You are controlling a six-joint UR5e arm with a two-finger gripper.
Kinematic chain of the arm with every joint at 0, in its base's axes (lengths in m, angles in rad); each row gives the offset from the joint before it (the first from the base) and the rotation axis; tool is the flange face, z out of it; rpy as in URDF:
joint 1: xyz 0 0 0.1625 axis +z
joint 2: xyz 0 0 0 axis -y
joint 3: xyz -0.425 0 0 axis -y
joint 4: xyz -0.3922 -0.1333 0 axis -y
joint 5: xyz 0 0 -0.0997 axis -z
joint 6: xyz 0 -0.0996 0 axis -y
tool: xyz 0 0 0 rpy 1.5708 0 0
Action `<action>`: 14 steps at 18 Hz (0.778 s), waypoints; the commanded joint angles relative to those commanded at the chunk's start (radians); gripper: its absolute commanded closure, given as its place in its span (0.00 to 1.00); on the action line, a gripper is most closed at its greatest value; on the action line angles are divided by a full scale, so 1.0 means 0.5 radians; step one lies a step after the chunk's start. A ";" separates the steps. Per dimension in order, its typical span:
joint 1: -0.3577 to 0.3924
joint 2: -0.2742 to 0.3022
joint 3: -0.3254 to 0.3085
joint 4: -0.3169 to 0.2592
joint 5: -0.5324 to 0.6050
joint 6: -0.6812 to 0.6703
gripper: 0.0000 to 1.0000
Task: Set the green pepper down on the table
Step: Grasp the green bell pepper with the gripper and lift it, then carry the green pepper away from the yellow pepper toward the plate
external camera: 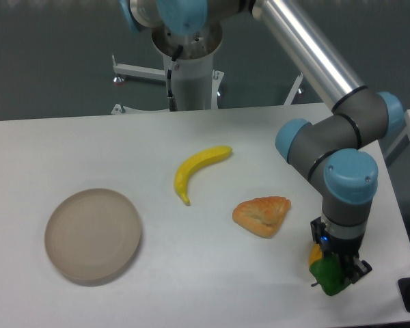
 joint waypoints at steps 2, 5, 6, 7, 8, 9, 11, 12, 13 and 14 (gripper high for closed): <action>-0.037 0.067 -0.095 0.000 0.000 -0.126 0.65; -0.138 0.172 -0.245 0.003 0.000 -0.416 0.65; -0.193 0.190 -0.282 0.006 0.000 -0.558 0.65; -0.227 0.194 -0.292 0.003 0.000 -0.653 0.65; -0.264 0.194 -0.292 0.003 0.000 -0.736 0.65; -0.304 0.194 -0.295 0.003 0.000 -0.825 0.65; -0.365 0.178 -0.295 0.003 -0.003 -1.012 0.65; -0.384 0.166 -0.295 0.003 -0.015 -1.089 0.65; -0.405 0.160 -0.307 0.006 -0.055 -1.141 0.65; -0.417 0.154 -0.316 0.006 -0.095 -1.190 0.65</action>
